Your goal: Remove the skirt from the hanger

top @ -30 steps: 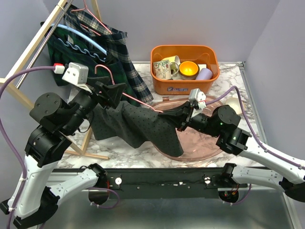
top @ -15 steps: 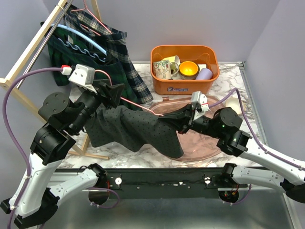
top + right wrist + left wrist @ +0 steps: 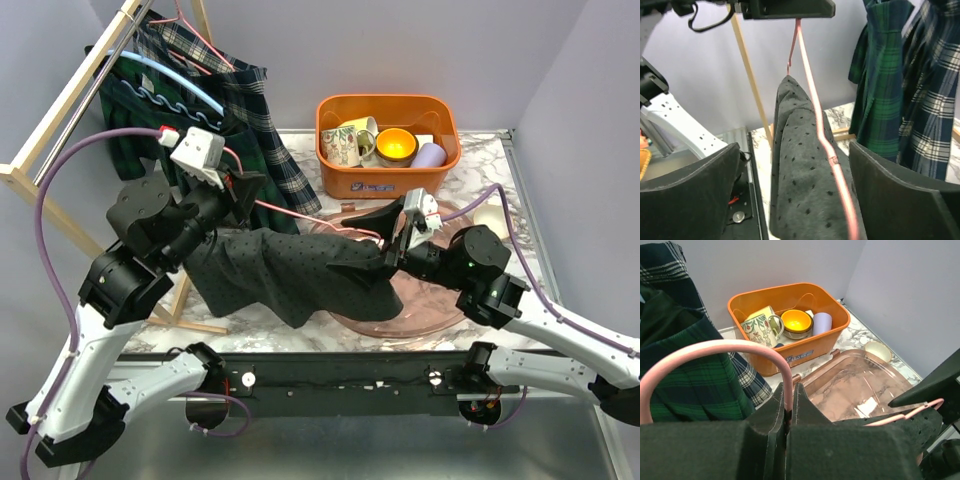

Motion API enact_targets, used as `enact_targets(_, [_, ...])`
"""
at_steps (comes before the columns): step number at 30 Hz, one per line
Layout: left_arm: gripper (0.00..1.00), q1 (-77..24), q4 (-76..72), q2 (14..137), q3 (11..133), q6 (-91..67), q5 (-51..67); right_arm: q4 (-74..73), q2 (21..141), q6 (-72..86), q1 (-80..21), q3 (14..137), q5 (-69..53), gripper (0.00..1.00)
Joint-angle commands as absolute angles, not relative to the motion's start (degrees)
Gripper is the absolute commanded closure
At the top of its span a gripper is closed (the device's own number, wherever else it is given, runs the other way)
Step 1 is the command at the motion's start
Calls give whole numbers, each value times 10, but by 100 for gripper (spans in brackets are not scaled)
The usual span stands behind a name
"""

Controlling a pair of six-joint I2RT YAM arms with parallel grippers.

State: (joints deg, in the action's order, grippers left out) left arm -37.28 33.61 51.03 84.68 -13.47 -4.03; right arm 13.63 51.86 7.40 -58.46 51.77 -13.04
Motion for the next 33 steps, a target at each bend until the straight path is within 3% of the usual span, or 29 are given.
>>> enact_targets(1, [100,-375,332,528,908,-156,-61,93,486,97,-588,495,-108,0])
enact_targets(5, [100,-375,330,532,924,-162,-71,66,444,102,-588,451,-91,0])
enact_targets(8, [100,-375,329,534,928,-166,-72,53,420,101,-587,436,-87,9])
enact_targets(11, [100,-375,323,536,928,-170,-77,41,417,101,-587,432,-71,30])
enact_targets(12, [100,-375,322,535,929,-171,-77,35,417,102,-587,432,-62,43])
enact_targets(15, [100,-375,321,541,933,-172,-76,25,413,108,-588,428,-31,55])
enact_targets(23, [100,-375,318,549,947,-163,-101,-46,396,150,-587,446,64,50])
enact_targets(27, [100,-375,308,550,942,-163,-107,-55,396,155,-587,450,64,74])
enact_targets(29, [100,-375,303,554,940,-162,-110,-61,398,156,-587,454,73,78])
enact_targets(31, [100,-375,303,560,943,-162,-112,-75,398,160,-587,460,96,74])
enact_targets(33, [100,-375,305,564,946,-161,-114,-86,398,165,-588,466,114,44])
